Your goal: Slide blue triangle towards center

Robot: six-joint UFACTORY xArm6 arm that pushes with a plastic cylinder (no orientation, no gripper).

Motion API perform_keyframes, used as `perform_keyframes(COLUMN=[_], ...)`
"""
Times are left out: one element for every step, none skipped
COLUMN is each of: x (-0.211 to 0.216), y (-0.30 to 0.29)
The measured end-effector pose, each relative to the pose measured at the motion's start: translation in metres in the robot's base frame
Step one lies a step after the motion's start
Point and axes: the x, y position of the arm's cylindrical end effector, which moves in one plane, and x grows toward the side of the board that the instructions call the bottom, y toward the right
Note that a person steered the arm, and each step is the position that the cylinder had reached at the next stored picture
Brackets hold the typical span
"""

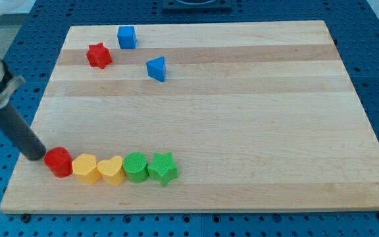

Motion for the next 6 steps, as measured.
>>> perform_keyframes(x=[-0.016,0.001,0.023,0.025,0.005,-0.054], y=[0.012,0.02,0.02,0.019,0.015,0.007])
